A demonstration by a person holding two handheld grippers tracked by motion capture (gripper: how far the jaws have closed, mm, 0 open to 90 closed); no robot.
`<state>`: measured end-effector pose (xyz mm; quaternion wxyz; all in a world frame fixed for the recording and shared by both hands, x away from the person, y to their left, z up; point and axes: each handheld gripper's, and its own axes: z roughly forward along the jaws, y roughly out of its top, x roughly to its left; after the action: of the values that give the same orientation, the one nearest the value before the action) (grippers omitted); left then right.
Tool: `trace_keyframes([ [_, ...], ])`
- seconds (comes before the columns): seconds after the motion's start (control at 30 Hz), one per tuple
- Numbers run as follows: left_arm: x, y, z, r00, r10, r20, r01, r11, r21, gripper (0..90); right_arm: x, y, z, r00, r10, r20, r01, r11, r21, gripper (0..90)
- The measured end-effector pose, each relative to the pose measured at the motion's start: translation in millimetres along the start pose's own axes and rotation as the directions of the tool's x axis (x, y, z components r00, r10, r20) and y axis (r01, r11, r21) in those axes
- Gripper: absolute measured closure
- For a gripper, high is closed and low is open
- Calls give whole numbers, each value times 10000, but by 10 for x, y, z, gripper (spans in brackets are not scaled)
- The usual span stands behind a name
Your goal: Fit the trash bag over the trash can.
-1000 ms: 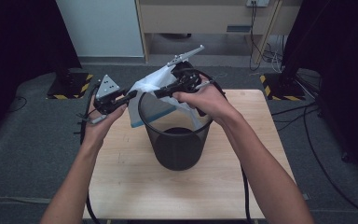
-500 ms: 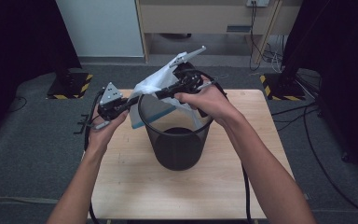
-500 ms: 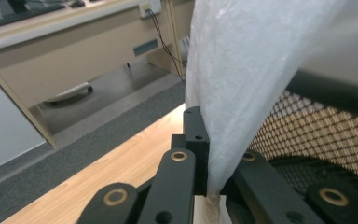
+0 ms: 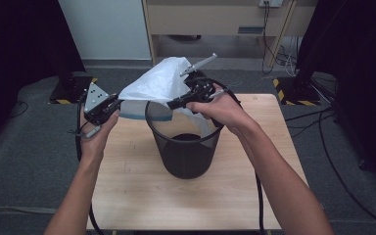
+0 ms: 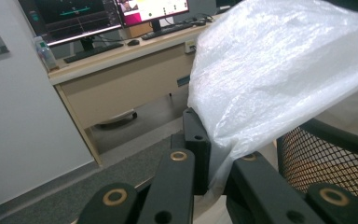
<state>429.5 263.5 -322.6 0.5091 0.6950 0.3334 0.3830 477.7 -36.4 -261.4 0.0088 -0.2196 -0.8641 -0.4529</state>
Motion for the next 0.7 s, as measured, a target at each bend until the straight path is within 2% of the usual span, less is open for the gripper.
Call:
trace_keyframes([
  [0.1, -11, -13, -15, 10000, -78, -5, 78, 10000, -19, 882, 8, -17, 12, 9999, 77, -69, -76, 9999, 123, 900],
  [0.23, -40, 4, -24, 9999, 82, 143, -82, 10000, -14, 895, 7, -31, 22, 9999, -27, -127, 31, 9997, 260, 900],
  [0.57, -114, 39, -9, 9991, 288, 320, -290, 9996, 61, 898, 57, -23, 36, 9992, -394, 26, 394, 9992, -27, 665],
  [0.7, -114, 27, 8, 9989, 293, 362, -296, 9995, 84, 898, 56, -16, 14, 9994, -343, 74, 344, 9992, -180, 585],
])
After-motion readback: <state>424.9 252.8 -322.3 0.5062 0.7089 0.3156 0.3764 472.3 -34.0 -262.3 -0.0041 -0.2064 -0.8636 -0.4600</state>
